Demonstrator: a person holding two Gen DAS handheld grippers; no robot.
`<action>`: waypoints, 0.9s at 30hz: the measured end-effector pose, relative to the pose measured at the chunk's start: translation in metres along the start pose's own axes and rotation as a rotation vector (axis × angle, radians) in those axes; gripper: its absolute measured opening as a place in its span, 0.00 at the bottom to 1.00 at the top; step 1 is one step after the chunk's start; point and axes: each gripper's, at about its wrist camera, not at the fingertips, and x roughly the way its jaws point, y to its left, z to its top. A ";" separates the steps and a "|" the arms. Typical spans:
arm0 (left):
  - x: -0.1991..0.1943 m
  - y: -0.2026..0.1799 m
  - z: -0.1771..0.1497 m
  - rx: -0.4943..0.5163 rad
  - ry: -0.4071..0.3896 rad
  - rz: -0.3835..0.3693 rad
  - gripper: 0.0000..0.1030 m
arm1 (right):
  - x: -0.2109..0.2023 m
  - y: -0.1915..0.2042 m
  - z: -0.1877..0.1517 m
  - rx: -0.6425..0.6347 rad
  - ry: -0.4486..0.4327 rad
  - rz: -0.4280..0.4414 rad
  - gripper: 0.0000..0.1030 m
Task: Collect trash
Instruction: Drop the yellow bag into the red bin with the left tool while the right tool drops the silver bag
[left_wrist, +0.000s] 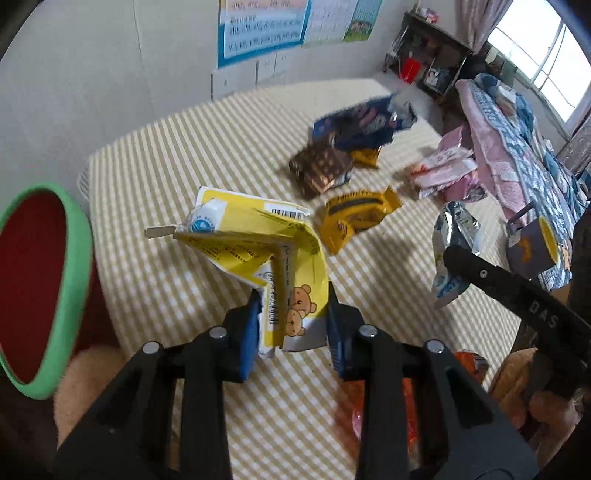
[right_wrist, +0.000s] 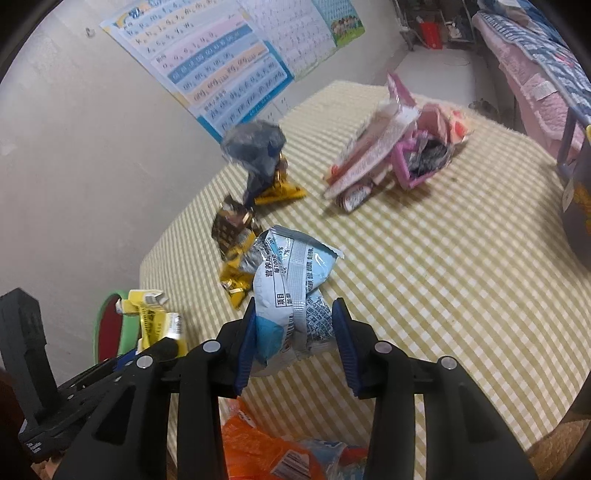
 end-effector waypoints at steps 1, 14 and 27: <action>-0.003 0.001 0.001 0.002 -0.009 -0.001 0.30 | -0.004 0.000 0.000 -0.003 -0.016 -0.001 0.37; -0.066 0.022 0.011 0.034 -0.196 0.065 0.30 | -0.025 0.027 -0.011 -0.104 -0.101 -0.068 0.37; -0.089 0.066 0.002 -0.024 -0.270 0.091 0.30 | -0.041 0.092 -0.022 -0.206 -0.118 -0.037 0.37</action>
